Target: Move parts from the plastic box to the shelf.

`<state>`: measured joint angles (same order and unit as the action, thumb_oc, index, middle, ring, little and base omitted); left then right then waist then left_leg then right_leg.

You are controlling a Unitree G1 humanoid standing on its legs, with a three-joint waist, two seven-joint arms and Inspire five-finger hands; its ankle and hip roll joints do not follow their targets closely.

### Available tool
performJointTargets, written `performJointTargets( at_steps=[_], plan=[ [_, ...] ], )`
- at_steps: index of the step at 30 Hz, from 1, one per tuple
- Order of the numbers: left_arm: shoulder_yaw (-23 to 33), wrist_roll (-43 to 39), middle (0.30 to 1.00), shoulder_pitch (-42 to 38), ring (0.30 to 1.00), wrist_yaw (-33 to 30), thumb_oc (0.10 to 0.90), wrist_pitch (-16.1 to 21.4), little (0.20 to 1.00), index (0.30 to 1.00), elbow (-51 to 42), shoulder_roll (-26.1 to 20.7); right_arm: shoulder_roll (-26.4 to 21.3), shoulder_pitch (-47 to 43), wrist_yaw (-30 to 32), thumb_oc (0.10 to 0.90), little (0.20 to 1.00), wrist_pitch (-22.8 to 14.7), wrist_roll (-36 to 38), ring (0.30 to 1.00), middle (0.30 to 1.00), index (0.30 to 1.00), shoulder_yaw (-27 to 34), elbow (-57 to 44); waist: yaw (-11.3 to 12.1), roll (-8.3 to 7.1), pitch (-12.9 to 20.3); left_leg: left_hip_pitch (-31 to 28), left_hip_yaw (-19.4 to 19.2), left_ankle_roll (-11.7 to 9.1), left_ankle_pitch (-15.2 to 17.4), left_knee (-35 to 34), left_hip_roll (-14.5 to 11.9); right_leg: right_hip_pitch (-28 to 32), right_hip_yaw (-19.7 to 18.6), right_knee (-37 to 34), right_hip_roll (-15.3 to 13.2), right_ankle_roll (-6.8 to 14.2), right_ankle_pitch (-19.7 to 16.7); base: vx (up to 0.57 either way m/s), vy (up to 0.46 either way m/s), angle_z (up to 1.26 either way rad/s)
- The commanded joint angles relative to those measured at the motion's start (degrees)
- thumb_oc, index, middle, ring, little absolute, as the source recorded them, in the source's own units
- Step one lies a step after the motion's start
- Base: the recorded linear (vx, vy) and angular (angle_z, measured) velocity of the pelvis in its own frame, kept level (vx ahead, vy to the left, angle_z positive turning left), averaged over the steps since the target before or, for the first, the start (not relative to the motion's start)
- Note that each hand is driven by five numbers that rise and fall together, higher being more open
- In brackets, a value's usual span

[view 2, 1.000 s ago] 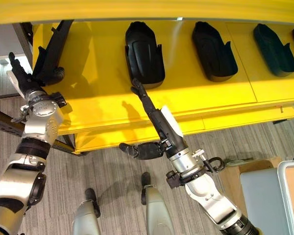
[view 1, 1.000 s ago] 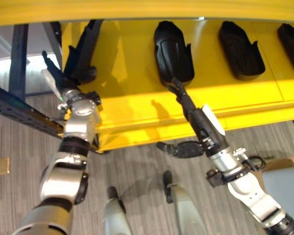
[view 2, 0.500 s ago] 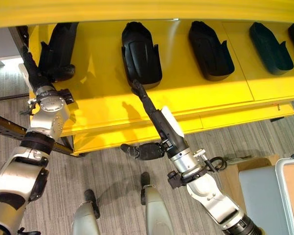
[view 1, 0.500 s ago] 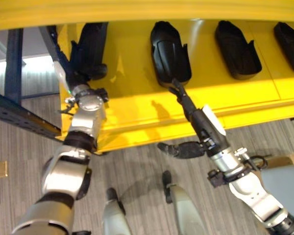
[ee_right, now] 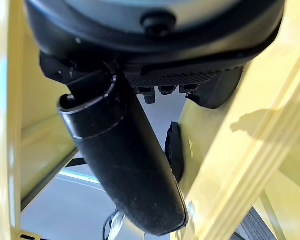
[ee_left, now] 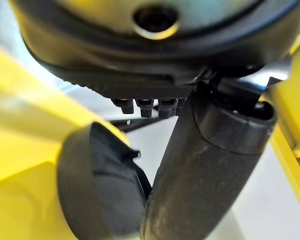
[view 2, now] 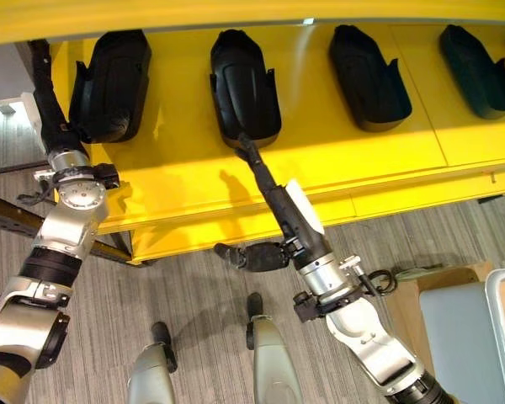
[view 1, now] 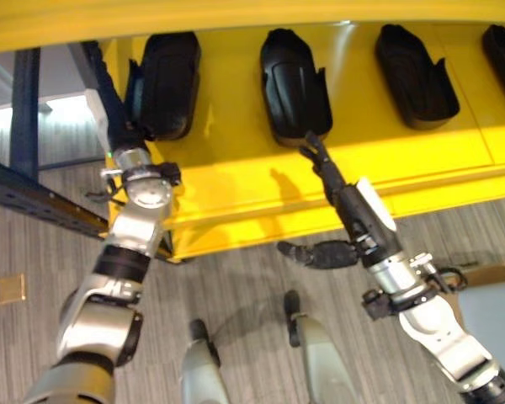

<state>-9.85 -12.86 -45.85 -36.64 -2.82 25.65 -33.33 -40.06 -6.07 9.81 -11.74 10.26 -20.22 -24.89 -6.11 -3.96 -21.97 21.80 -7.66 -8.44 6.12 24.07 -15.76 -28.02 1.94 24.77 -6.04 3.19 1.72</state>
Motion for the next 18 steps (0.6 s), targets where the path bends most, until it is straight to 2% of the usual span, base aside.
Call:
performJointTargets(
  at_steps=[1,3,5,6,10,12,14,18],
  plan=[
    [3.3,8.8,1.000,0.7,1.000,1.0,0.900,3.3,1.000,1.000,-7.6,-7.1,2.3,-1.3,-0.2,0.900,1.000,-5.3,1.7,1.000,1.000,1.000,5.9,-7.3,0.2,0.49,3.3,-0.8,-1.0,4.3,0.8,1.4,1.8,1.3,-2.0,4.9,1.1,-0.9,4.3,0.00,0.000,0.00],
    [5.5,10.2,1.000,4.3,1.000,1.9,0.900,3.6,1.000,1.000,-10.8,-8.9,2.9,-1.3,-0.7,0.900,1.000,-5.2,1.9,1.000,1.000,1.000,6.5,-7.1,0.6,0.56,3.3,-0.7,-1.0,4.4,0.9,1.5,1.9,1.2,-1.9,5.0,1.0,-1.0,4.2,0.00,0.000,0.00],
    [5.6,10.2,1.000,4.5,1.000,1.9,0.900,3.6,1.000,1.000,-11.0,-8.9,2.8,-1.3,-0.7,0.900,1.000,-5.2,1.9,1.000,1.000,1.000,6.4,-7.1,0.5,0.57,3.4,-0.7,-1.0,4.4,0.9,1.5,1.9,1.2,-1.9,5.0,1.0,-0.9,4.3,0.00,0.000,0.00],
    [7.9,11.7,1.000,8.4,1.000,2.9,0.900,4.0,1.000,1.000,-14.5,-11.0,3.3,-1.2,-1.1,0.900,1.000,-5.2,2.0,1.000,1.000,1.000,7.1,-6.9,0.8,0.62,3.3,-0.4,-0.9,4.4,1.0,1.8,2.0,1.0,-2.0,5.2,1.0,-1.0,4.3,0.00,0.000,0.00],
    [12.0,17.2,1.000,14.7,1.000,5.1,0.900,5.1,1.000,1.000,-22.0,-15.9,3.8,-1.1,-2.4,0.900,1.000,-5.1,2.7,1.000,1.000,1.000,8.1,-6.5,1.3,0.71,3.2,-0.5,-0.9,4.4,1.2,1.8,2.0,1.1,-2.1,5.1,1.0,-1.1,4.3,0.01,0.007,-0.03],
    [12.5,18.6,1.000,15.7,1.000,5.4,0.900,5.4,1.000,1.000,-23.1,-16.6,3.8,-1.1,-2.6,0.900,1.000,-5.3,2.8,1.000,1.000,1.000,8.1,-6.5,1.4,0.73,3.2,-0.5,-0.9,4.4,1.3,1.8,2.0,1.1,-2.1,5.2,1.0,-1.0,4.3,0.00,0.000,0.00],
    [13.4,22.8,1.000,18.0,1.000,7.1,0.900,6.7,1.000,1.000,-25.9,-19.9,3.7,-1.2,-3.2,0.900,1.000,-5.5,3.6,1.000,1.000,1.000,8.5,-6.0,1.5,0.82,3.1,-0.8,-1.0,4.4,1.4,1.8,2.0,1.1,-2.3,5.3,1.0,-1.0,4.3,0.00,0.000,0.00],
    [11.7,26.3,1.000,17.2,1.000,8.0,0.900,7.9,1.000,1.000,-26.4,-23.3,3.7,-1.4,-3.7,0.900,1.000,-6.2,4.3,1.000,1.000,1.000,8.2,-5.7,1.4,0.91,3.3,-0.8,-1.0,4.3,1.4,1.9,2.0,1.1,-2.4,5.4,1.0,-0.9,4.4,0.00,0.000,0.00]
  ],
)
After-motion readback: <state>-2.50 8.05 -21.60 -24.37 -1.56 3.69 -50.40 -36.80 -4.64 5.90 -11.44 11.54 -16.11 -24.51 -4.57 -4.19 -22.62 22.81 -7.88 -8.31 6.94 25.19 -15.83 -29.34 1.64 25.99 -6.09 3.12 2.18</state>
